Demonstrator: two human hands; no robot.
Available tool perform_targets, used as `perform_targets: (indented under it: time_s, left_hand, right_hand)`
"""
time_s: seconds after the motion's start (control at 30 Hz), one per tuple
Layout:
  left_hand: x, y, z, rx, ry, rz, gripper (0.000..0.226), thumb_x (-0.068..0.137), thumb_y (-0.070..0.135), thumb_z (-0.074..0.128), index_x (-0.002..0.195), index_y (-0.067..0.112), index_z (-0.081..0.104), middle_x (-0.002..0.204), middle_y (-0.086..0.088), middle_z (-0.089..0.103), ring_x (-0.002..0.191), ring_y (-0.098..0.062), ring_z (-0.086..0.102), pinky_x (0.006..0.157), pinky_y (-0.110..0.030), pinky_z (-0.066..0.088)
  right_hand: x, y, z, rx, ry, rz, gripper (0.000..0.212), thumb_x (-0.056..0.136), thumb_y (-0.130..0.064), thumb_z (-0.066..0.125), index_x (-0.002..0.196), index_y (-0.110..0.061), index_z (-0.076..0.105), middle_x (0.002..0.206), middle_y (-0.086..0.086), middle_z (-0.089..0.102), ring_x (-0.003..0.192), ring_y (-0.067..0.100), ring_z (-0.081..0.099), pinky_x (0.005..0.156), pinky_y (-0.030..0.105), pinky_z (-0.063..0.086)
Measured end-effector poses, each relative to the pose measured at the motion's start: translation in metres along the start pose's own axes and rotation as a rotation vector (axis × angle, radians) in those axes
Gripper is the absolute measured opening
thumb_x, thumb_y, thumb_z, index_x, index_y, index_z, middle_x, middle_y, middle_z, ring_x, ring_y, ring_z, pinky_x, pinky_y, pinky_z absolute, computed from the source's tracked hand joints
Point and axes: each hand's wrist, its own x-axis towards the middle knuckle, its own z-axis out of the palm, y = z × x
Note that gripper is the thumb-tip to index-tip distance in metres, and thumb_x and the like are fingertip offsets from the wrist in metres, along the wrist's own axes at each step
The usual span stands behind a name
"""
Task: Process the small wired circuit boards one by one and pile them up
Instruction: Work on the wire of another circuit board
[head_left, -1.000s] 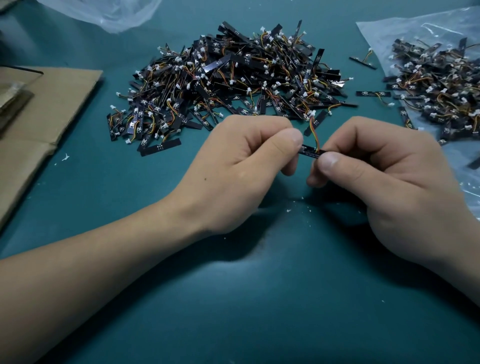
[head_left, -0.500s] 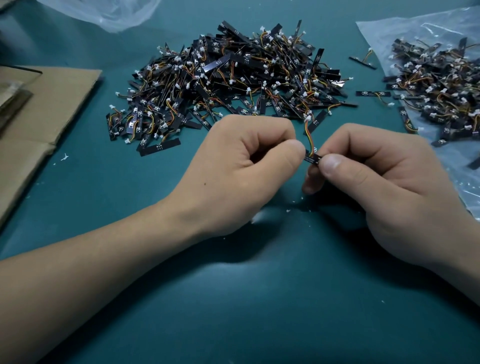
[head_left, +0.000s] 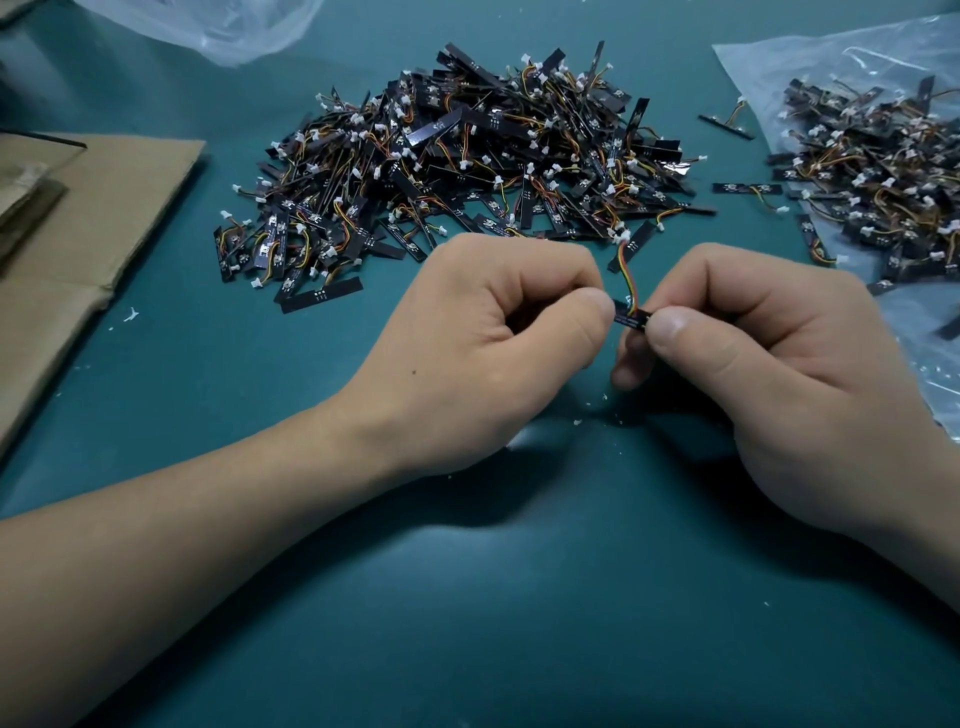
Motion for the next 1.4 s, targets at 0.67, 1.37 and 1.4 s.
perform_targets:
  time_s: [0.67, 1.37, 1.4]
  left_hand:
    - [-0.0014, 0.0020, -0.0005, 0.004, -0.046, 0.005, 0.030, 0.090, 0.007, 0.056, 0.060, 0.010, 0.058, 0.051, -0.002, 0.039, 0.051, -0.005, 0.033, 0.050, -0.021, 0.029]
    - [-0.0004, 0.0059, -0.0009, 0.014, -0.070, 0.017, 0.035, 0.088, 0.008, 0.057, 0.060, 0.029, 0.055, 0.049, 0.004, 0.038, 0.049, -0.004, 0.033, 0.049, -0.020, 0.028]
    - [-0.0003, 0.0056, -0.0006, 0.022, -0.062, 0.014, 0.034, 0.087, 0.008, 0.056, 0.060, 0.028, 0.055, 0.049, 0.003, 0.038, 0.049, -0.004, 0.033, 0.049, -0.020, 0.029]
  right_hand:
    - [0.0024, -0.0001, -0.0004, 0.023, -0.009, 0.020, 0.018, 0.086, -0.035, 0.055, 0.079, -0.021, 0.064, 0.077, 0.001, 0.074, 0.071, 0.032, 0.065, 0.067, 0.055, 0.051]
    - [0.0019, -0.0012, -0.0009, 0.007, -0.032, 0.006, 0.018, 0.086, -0.034, 0.055, 0.077, -0.021, 0.065, 0.076, 0.007, 0.071, 0.069, 0.033, 0.063, 0.063, 0.052, 0.050]
    - [0.0021, -0.0012, -0.0009, 0.005, -0.029, 0.010, 0.019, 0.086, -0.034, 0.055, 0.078, -0.021, 0.065, 0.076, 0.007, 0.072, 0.069, 0.033, 0.063, 0.064, 0.053, 0.050]
